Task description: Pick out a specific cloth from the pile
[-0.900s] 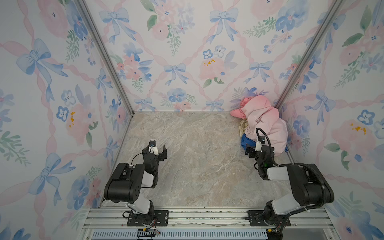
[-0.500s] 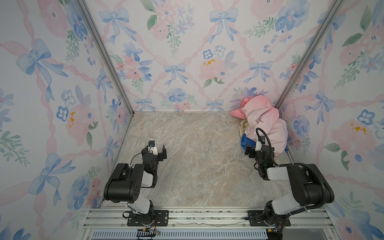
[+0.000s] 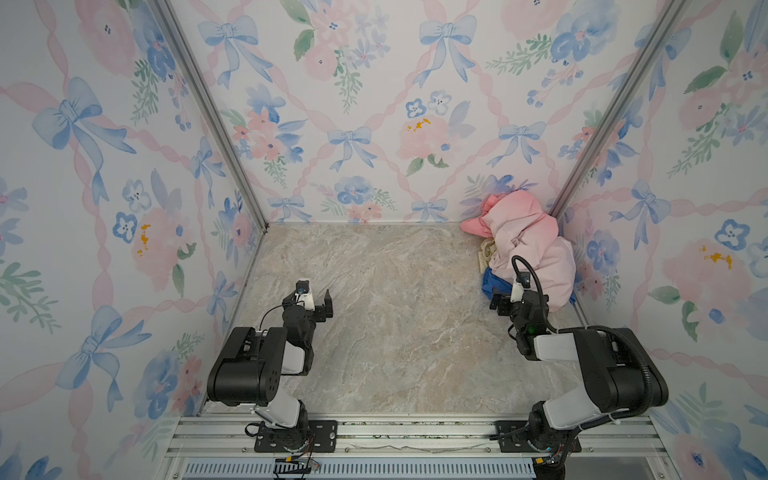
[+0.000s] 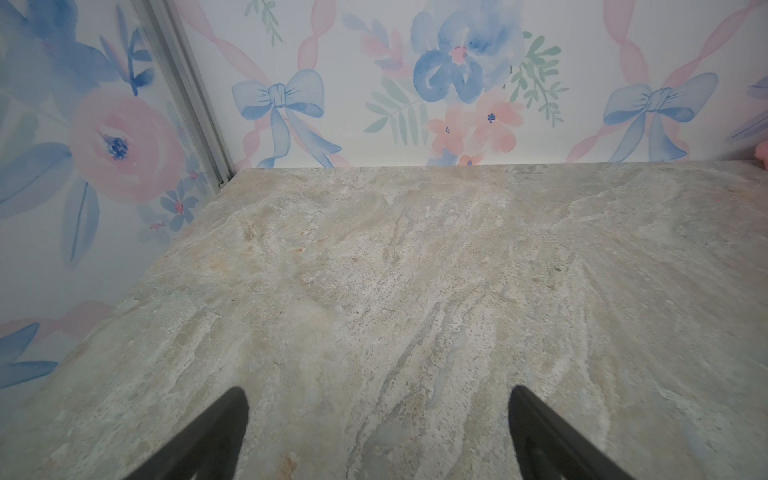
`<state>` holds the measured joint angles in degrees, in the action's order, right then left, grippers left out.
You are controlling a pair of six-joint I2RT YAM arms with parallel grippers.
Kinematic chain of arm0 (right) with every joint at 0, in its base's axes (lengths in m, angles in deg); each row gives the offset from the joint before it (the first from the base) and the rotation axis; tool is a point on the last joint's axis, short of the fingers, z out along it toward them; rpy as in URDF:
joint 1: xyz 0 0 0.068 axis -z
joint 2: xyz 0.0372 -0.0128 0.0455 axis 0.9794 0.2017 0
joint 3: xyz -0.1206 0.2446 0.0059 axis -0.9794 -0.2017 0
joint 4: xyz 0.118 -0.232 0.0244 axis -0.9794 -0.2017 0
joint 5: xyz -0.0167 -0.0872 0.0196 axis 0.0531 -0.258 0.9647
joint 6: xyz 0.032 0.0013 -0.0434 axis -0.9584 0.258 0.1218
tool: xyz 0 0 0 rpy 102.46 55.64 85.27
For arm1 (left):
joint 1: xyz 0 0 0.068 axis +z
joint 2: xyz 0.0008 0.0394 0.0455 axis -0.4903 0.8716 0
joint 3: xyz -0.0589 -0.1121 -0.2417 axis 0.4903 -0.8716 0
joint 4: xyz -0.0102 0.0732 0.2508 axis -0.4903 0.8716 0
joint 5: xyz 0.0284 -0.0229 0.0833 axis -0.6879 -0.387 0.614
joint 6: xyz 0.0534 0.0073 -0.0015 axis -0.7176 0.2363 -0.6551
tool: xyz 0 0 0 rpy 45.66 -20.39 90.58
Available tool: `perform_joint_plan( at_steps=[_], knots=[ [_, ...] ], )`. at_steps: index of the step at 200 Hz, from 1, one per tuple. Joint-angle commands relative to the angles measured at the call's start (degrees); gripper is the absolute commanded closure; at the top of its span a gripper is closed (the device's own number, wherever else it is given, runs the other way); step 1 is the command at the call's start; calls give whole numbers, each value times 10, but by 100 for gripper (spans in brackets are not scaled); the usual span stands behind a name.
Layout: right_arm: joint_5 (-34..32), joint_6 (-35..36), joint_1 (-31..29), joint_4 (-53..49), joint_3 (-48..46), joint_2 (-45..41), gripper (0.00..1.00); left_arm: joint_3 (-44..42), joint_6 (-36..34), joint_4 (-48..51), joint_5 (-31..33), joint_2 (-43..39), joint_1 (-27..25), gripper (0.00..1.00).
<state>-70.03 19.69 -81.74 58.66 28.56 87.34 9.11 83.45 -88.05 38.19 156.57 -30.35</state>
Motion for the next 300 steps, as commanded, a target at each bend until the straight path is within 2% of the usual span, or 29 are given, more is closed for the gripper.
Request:
perform_joint_plan(
  at_steps=[1,15,24,32,41,53,63,79,91,108,133,141,156,171,189,204,217,262,278,300],
  knots=[
    [-25,-5,1,40,-19,-20,3,-1,15,1,41,-19,-3,2],
    [-45,3,-10,50,-37,-48,3,-13,6,2,82,-55,-20,2],
    [-59,16,-25,29,-42,-82,3,-21,-11,12,139,-88,-51,2],
    [-70,19,-41,-37,-35,-124,3,-21,-35,23,217,-119,-84,2],
    [-70,12,-54,-171,-4,-176,3,-13,-56,45,285,-146,-131,2],
    [-68,-1,-70,-297,27,-221,3,-1,-43,85,317,-185,-182,2],
    [-73,8,-96,-344,27,-256,3,16,-41,125,311,-216,-225,2],
    [-150,14,-152,-427,39,-304,3,76,-16,204,263,-231,-275,2],
    [-154,-12,-158,-506,72,-324,3,158,1,317,159,-221,-287,2],
    [-143,-39,-159,-575,129,-320,3,320,7,521,6,-177,-296,2],
    [-133,-35,-157,-662,272,-227,2,540,-22,783,-171,-92,-302,2],
    [-131,-30,-156,-698,334,-178,0,582,-33,825,-203,-76,-303,2],
    [-133,-12,-161,-749,446,-75,7,607,-50,833,-233,-71,-303,2],
    [-157,2,-165,-765,528,15,8,595,-44,794,-213,-73,-304,2],
    [-168,22,-162,-757,609,125,15,551,-45,729,-195,-80,-304,2],
    [-182,41,-157,-748,662,202,24,506,-39,674,-175,-91,-299,2],
    [-183,43,-147,-744,701,257,32,488,-29,664,-175,-104,-294,2],
    [-210,36,-113,-750,800,382,41,456,-36,648,-168,-142,-296,2],
    [-221,43,-110,-755,828,408,51,455,-33,646,-169,-141,-295,2],
    [-236,51,-105,-763,852,430,55,454,-30,646,-173,-135,-295,2]
  ],
)
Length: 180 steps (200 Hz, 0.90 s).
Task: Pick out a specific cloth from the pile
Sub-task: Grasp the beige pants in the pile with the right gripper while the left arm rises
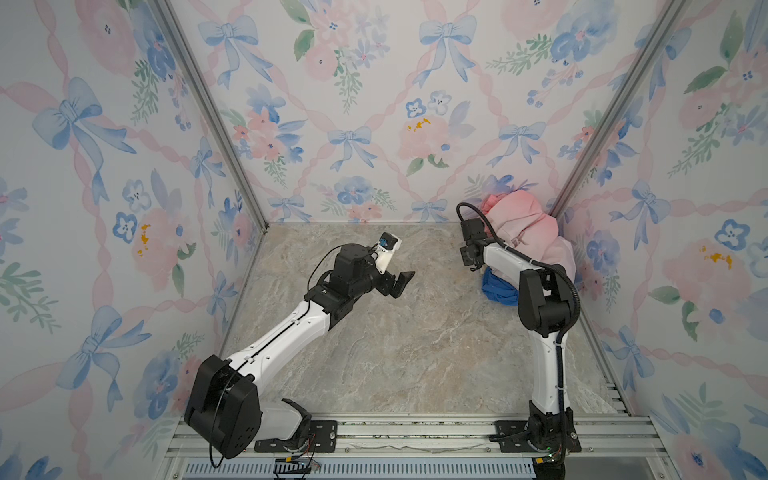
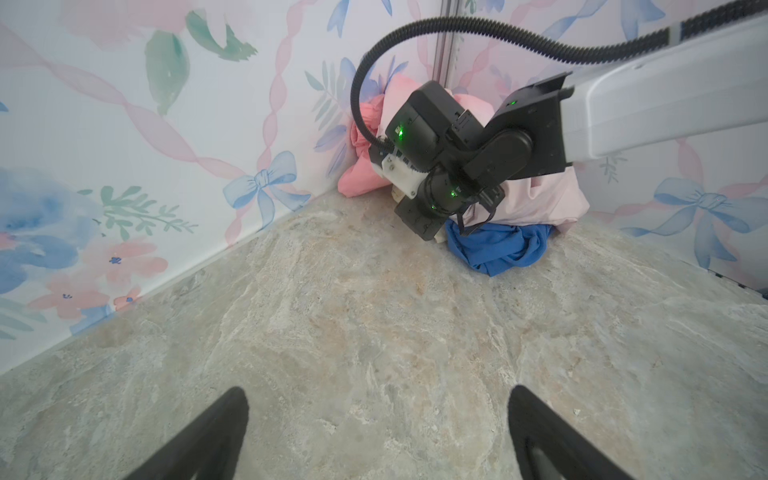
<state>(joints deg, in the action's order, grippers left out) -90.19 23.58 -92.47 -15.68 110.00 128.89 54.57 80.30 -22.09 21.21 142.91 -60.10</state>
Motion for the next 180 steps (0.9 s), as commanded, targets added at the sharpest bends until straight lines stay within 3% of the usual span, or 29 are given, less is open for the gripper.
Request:
perform_joint_plan(
  at_steps=[1,127,164,180],
  knots=[
    [-36,12,3,-19,39,15,55,0,2,-14,-3,1,2,2],
    [-40,13,32,-81,106,79,57,0,11,-15,-9,7,3,2],
    [-29,16,34,-108,127,100,80,1,13,-16,-12,7,4,2],
    [-30,19,34,-109,128,95,100,1,14,-15,-12,6,5,2]
  ],
)
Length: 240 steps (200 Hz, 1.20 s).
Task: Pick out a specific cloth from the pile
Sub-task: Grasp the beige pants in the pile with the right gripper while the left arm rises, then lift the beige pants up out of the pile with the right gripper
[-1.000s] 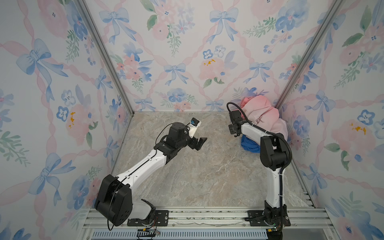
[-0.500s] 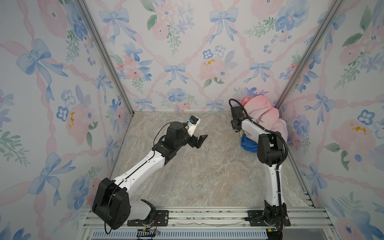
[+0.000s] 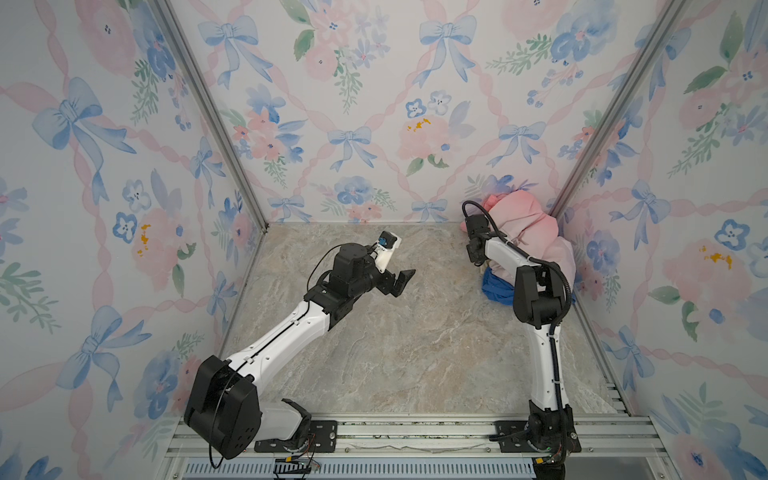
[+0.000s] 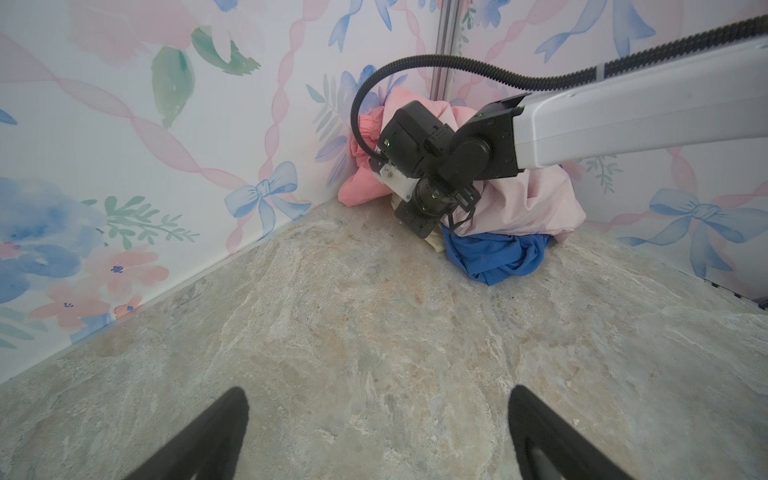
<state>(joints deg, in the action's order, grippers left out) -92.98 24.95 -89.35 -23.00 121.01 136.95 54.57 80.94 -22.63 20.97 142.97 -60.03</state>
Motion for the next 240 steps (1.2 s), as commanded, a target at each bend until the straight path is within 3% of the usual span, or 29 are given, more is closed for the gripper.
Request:
perform_joint_plan(
  at_steps=[1,36,74,87,110,123,144,157,170,198,222,240],
  knots=[
    [-2,5,3,-36,18,14,100,1,8,-11,-9,5,4,2],
    [0,9,3,-17,16,-73,100,2,11,-11,-10,5,5,2],
    [8,34,21,-32,128,-163,100,3,17,-12,-16,2,8,2],
    [-4,67,20,-20,193,-174,100,3,18,-12,-17,1,9,2],
    [7,106,3,-18,411,-136,100,2,20,-13,-19,1,14,2],
    [24,141,-23,56,462,-139,100,3,22,-13,-20,0,18,2],
    [63,197,-83,284,367,-204,100,3,22,-14,-21,-7,26,2],
    [97,156,-104,315,405,-202,100,3,24,-15,-22,-12,32,2],
    [134,71,-112,311,448,-194,100,2,25,-15,-24,-18,39,2],
    [214,-107,-119,343,348,-246,100,-1,22,-17,-27,-41,63,2],
    [273,-171,-143,349,285,-256,100,-10,9,-24,-25,-68,95,2],
    [293,-178,-169,355,233,-256,100,-19,-19,-22,0,-92,114,2]
  ],
)
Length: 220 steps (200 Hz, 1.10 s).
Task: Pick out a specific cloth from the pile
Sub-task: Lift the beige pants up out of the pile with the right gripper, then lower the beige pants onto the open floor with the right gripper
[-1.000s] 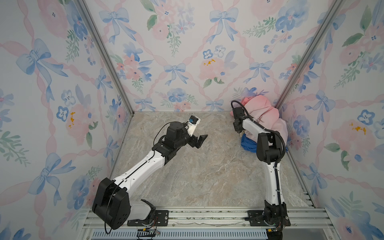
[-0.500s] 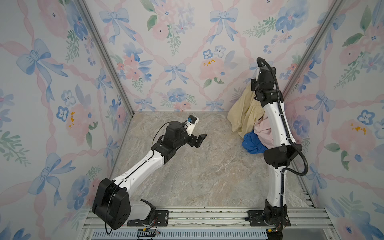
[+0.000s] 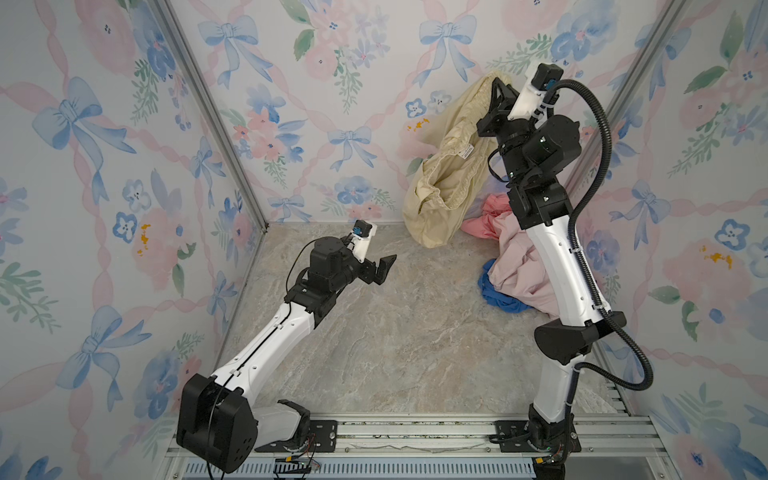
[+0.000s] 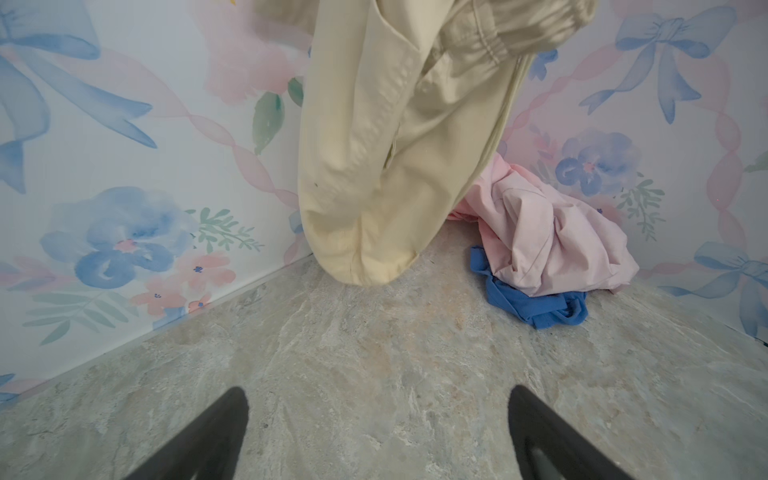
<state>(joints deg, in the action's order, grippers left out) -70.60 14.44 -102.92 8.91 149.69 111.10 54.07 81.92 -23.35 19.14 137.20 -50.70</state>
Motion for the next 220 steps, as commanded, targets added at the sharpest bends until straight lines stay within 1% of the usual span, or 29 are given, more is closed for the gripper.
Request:
perform_joint_plan(
  at_steps=[1,18,31,42,59,80,102,111,126,142,151,165,182,190,204,214,220],
  knots=[
    [69,-72,-35,36,-59,2,100,-14,-29,-15,20,-36,22,2],
    [57,-67,-54,89,-171,-25,100,-23,-55,-16,46,-56,35,2],
    [42,-82,-56,150,-275,-51,100,-31,-70,-18,56,-64,39,2],
    [27,-94,-54,178,-348,-69,100,-33,-78,-17,55,-65,41,2],
    [25,-105,-54,201,-444,-92,100,-31,-78,-15,50,-59,41,2],
    [55,-145,-59,226,-561,-122,100,-25,-76,-5,36,-47,45,2],
    [50,-171,-80,265,-692,-162,100,-18,-77,11,34,-28,46,2],
    [44,-176,-88,265,-736,-172,100,-12,-73,20,32,-17,46,2],
    [41,-188,-101,249,-795,-213,99,4,-59,42,16,11,46,2],
    [45,-181,-120,211,-840,-246,93,26,-47,70,-25,52,45,2],
    [34,-166,-133,178,-860,-268,90,40,-39,88,-47,75,42,2],
    [3,-149,-155,122,-889,-299,84,64,-16,106,-51,107,33,2],
    [7,-138,-169,64,-906,-313,78,90,32,111,-45,130,28,2],
    [17,-135,-174,45,-912,-313,69,101,52,109,-41,137,24,2],
    [24,-132,-186,9,-920,-316,45,122,67,112,-17,157,6,2],
    [19,-130,-197,0,-934,-323,34,138,73,118,0,174,-12,2],
    [15,-130,-203,4,-947,-330,26,153,77,128,9,186,-22,2]
  ],
)
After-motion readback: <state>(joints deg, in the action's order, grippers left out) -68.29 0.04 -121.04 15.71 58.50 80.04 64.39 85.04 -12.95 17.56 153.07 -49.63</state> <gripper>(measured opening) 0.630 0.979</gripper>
